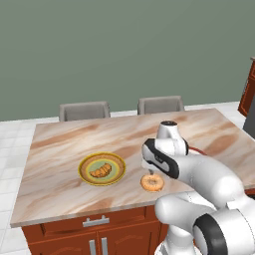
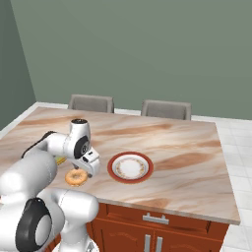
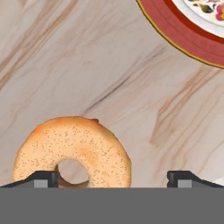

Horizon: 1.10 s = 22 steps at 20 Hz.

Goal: Place the pastries on the plates.

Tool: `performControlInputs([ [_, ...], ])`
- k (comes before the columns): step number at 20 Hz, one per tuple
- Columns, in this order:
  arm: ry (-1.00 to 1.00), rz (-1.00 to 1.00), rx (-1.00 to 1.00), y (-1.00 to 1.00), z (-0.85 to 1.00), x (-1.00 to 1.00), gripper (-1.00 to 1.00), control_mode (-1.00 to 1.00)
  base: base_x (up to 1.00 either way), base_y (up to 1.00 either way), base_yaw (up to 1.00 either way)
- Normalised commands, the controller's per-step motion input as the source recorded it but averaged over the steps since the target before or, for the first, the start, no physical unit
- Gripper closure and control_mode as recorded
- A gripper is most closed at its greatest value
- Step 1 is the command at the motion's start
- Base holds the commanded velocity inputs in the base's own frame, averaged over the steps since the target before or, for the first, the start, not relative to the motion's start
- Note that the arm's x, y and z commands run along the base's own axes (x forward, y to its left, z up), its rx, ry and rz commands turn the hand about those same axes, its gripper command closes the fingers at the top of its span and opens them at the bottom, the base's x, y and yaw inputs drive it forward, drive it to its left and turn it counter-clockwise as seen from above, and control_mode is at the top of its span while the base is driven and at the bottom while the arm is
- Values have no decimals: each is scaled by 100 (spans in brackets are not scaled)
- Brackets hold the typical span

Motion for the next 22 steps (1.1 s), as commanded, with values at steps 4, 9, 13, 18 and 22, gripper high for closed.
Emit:
performControlInputs([
  [4, 0, 12, 0, 0, 0, 0, -100, -100, 0, 0, 0],
  [9, 0, 11, 0, 0, -5, 0, -100, -100, 0, 0, 0],
  [13, 1, 5, 0, 1, -18, -2, -100, -100, 0, 0, 0],
  [18, 2, 0, 0, 0, -24, -2, -100, -100, 0, 0, 0],
  [22, 0, 0, 0, 0, -32, 0, -100, -100, 0, 0, 0],
])
